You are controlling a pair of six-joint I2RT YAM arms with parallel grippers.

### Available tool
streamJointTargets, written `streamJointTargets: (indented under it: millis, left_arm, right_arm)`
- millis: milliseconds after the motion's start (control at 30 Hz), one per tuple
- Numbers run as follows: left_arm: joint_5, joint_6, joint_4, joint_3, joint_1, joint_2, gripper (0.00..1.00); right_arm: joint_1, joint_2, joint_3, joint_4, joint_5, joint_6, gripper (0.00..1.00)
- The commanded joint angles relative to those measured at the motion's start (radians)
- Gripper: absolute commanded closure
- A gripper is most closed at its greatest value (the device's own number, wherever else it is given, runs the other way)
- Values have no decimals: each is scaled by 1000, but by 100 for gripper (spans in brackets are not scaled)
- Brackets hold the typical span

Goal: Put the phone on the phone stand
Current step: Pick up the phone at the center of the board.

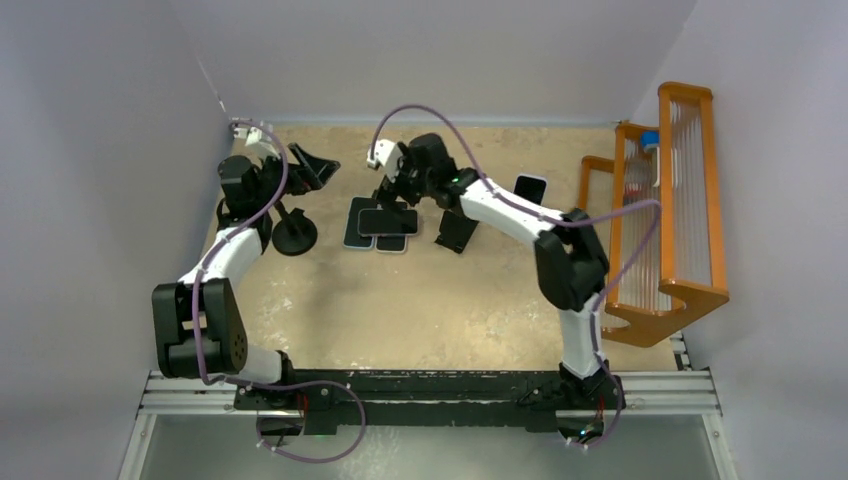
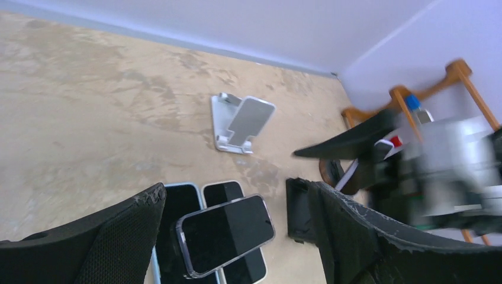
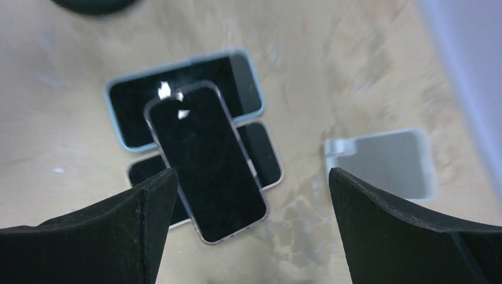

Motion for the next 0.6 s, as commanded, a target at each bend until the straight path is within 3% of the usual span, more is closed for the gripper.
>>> streamJointTargets:
  millis: [0,367,567]
  left_arm:
    - [-85,-68,15,-34,17,-74,12]
    - [-33,-51,0,-6,23,-66,12]
    - [-15,-60,11,-8,27,-63,12]
  right_arm:
    - [16,149,101,-62,110,-50,1]
    - [43,285,235,-137,89,-100,1]
    - [45,301,267,-236,-10,-105,1]
